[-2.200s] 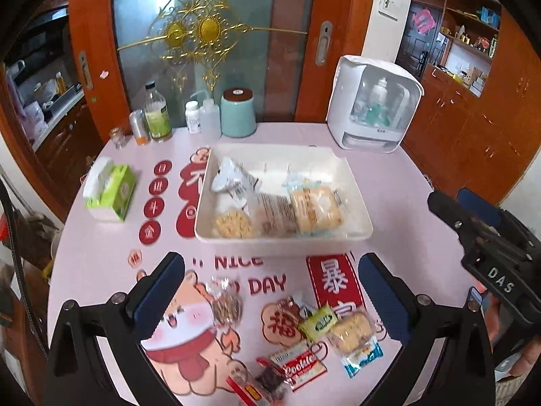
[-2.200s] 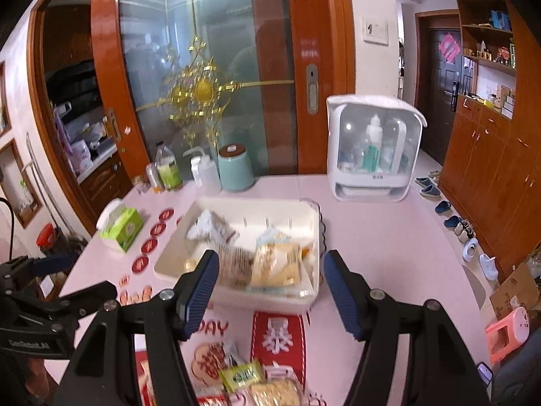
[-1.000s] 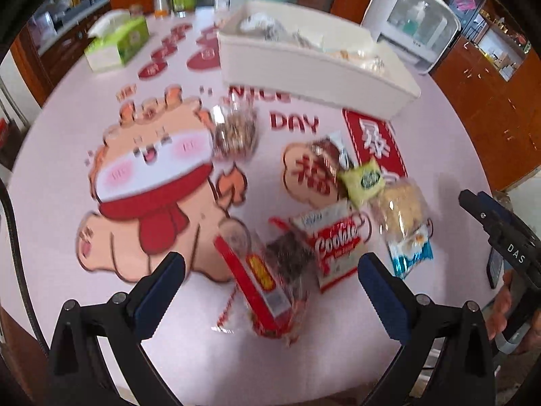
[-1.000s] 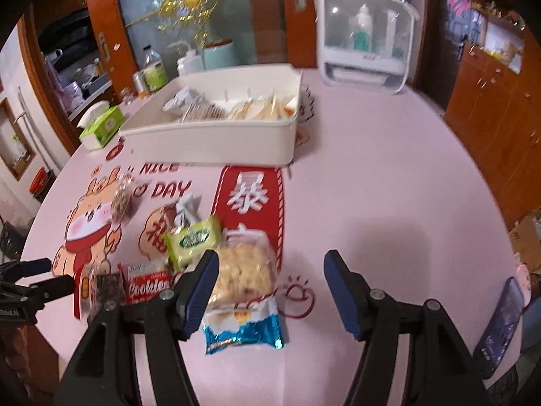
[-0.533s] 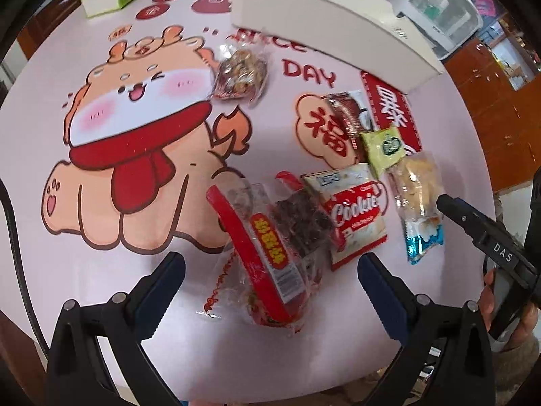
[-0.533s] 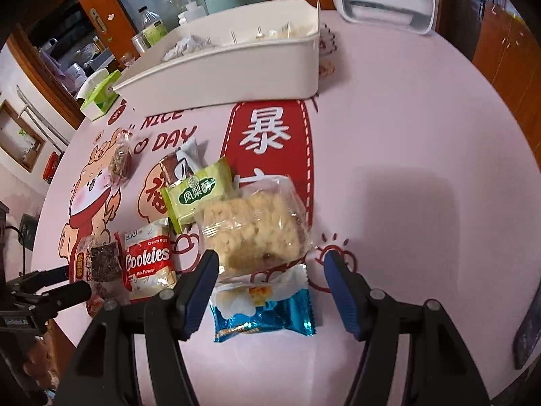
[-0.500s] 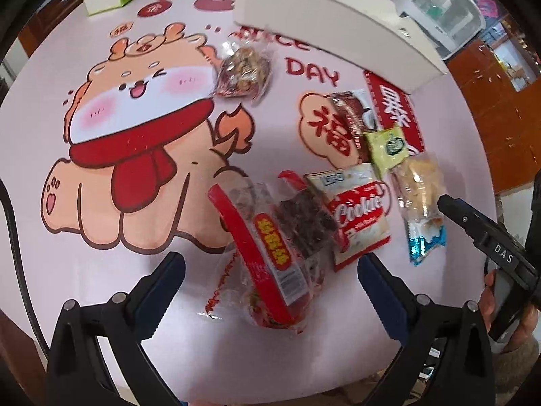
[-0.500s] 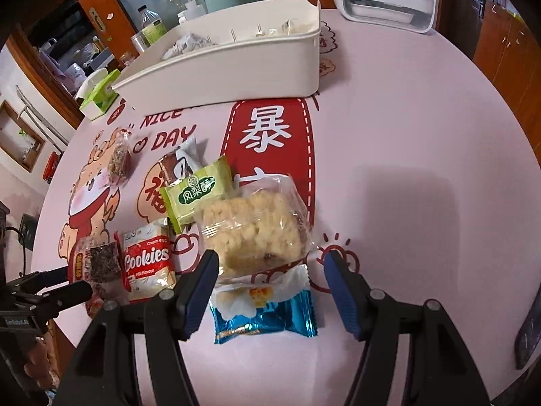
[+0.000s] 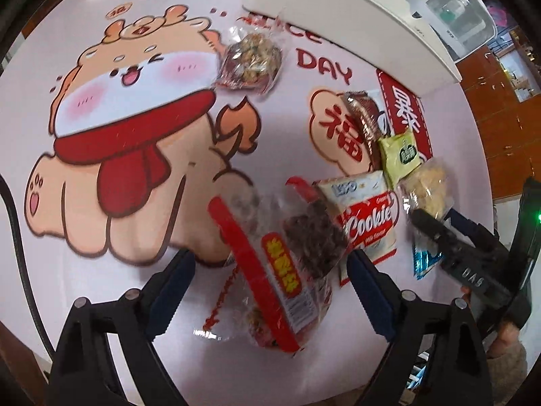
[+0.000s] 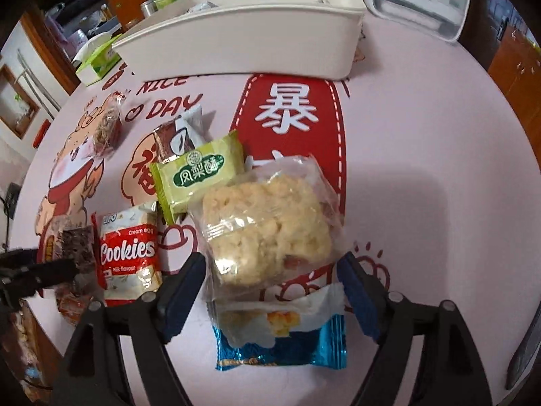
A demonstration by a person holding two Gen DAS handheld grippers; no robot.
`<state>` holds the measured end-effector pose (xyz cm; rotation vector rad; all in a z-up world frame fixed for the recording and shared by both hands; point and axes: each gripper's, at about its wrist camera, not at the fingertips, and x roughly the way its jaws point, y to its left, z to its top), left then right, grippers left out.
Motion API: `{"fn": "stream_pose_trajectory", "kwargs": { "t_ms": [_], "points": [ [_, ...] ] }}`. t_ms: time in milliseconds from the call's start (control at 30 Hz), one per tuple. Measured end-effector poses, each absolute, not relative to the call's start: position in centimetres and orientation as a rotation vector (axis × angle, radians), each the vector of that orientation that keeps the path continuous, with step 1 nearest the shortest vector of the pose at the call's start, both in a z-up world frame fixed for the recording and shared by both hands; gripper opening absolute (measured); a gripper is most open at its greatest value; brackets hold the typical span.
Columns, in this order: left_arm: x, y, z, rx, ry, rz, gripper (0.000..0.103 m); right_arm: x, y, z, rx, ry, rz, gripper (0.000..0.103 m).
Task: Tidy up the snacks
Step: 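Grasp the red-wrapped bread with left tool while right tool grasps the puffed rice bag, then carry both snacks over the white tray and open both tools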
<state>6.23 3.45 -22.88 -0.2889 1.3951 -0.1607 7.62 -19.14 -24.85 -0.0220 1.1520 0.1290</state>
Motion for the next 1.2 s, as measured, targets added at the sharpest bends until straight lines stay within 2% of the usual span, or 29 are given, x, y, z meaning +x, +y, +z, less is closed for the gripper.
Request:
{"fn": "stream_pose_trajectory", "kwargs": {
  "t_ms": [133,167,200,267,300,333,367,400,467,667,833,1200],
  "points": [
    [7.3,3.1,-23.1,-0.286,1.39,-0.179,0.089,7.5,-18.2,-25.2,-0.094,1.143,0.114,0.082],
    [7.5,2.9,-23.1,-0.274,1.379,-0.183,0.085,7.5,-18.2,-25.2,-0.093,1.142,0.111,0.082],
    [7.7,2.7,-23.1,-0.261,1.369,-0.193,0.077,7.4,-18.3,-25.2,-0.09,1.142,0.109,0.082],
    [8.0,2.1,-23.0,-0.233,1.358,-0.234,0.047,7.4,-18.4,-25.2,-0.09,1.143,0.109,0.081],
    [8.3,1.8,-23.0,-0.246,1.363,-0.267,0.038,7.4,-18.4,-25.2,-0.09,1.14,0.108,0.079],
    [8.3,1.6,-23.1,-0.252,1.369,-0.28,0.02,7.3,-18.4,-25.2,-0.094,1.133,0.109,0.074],
    [8.4,1.3,-23.2,-0.246,1.375,-0.283,0.016,7.2,-18.4,-25.1,-0.094,1.129,0.113,0.069],
    [8.4,1.0,-23.2,-0.226,1.373,-0.281,0.016,7.2,-18.4,-25.0,-0.091,1.128,0.116,0.067],
    [8.1,0.6,-22.9,-0.189,1.363,-0.285,0.015,7.1,-18.4,-24.6,-0.078,1.12,0.133,0.039],
    [7.8,0.6,-20.9,-0.178,1.31,-0.284,0.015,6.9,-19.1,-23.7,-0.008,1.116,0.133,0.036],
    [8.2,1.2,-17.2,-0.19,1.234,-0.293,0.015,6.5,-19.2,-21.1,0.05,1.04,0.148,0.036],
    [11.2,1.1,-7.1,-0.185,1.055,-0.347,0.015,7.6,-17.6,-10.7,0.057,0.794,0.187,0.036]
  ]
}}
